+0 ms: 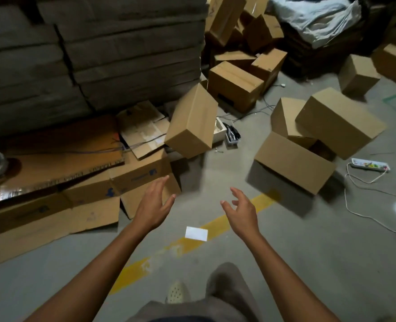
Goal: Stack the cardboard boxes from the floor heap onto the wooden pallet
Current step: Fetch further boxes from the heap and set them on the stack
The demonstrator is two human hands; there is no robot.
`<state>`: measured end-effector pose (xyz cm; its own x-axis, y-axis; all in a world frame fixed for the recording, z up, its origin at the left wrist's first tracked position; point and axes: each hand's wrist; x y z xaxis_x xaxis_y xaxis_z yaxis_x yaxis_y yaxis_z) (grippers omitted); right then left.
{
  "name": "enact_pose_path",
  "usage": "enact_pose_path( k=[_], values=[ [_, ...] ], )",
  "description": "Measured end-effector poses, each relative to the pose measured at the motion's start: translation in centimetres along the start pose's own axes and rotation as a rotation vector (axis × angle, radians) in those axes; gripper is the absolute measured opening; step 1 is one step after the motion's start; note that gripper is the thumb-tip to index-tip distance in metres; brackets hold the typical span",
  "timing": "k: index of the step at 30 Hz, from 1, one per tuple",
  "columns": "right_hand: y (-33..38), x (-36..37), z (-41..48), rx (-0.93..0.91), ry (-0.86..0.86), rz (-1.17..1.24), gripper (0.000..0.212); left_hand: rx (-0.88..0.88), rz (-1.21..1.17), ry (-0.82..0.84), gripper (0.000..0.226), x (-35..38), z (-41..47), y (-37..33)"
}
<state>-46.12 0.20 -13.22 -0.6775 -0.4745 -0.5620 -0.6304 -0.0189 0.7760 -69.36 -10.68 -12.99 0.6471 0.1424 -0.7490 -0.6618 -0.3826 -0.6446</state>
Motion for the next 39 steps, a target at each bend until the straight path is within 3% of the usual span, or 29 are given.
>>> enact_pose_path(
  k=[8, 19, 26, 31, 34, 36, 39],
  values=[
    [1.3, -2.0, 26.0, 0.145, 0.041, 0.131, 0.052, -0.030, 0.063, 0.040, 0.061, -1.7, 27.9, -0.8],
    [-4.7, -0.6, 57.2, 0.551, 0.161, 0.323, 0.045, -0.372, -0.049, 0.104, 0.052, 4.8, 59.1, 2.6],
    [-11.9, 6.5, 69.2, 0.655, 0.239, 0.305, 0.046, -0.514, -0.162, -0.006, 0.048, 11.7, 69.7, 10.4],
    [-15.7, 13.4, 74.6, 0.670, 0.317, 0.298, 0.076, -0.504, -0.103, -0.028, 0.056, 16.6, 73.0, 15.5],
    [-17.0, 16.4, 76.0, 0.729, 0.377, 0.412, 0.089, -0.513, -0.112, 0.004, 0.059, 18.4, 73.3, 17.9],
    [-17.4, 17.5, 76.3, 0.831, 0.372, 0.584, 0.084, -0.551, -0.162, 0.032, 0.060, 18.9, 72.9, 19.2],
    [-16.3, 17.6, 75.9, 0.900, 0.344, 0.737, 0.044, -0.584, -0.268, 0.084, 0.063, 18.1, 72.4, 19.9]
  ],
)
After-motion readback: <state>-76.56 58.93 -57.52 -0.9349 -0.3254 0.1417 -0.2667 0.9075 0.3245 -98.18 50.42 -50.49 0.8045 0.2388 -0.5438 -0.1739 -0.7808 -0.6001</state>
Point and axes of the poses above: each hand's wrist, its own z-axis towards the middle knuckle, its own x-axis out of the palm, y = z × x, and after that the axes turned 5 degrees about y, right-handed
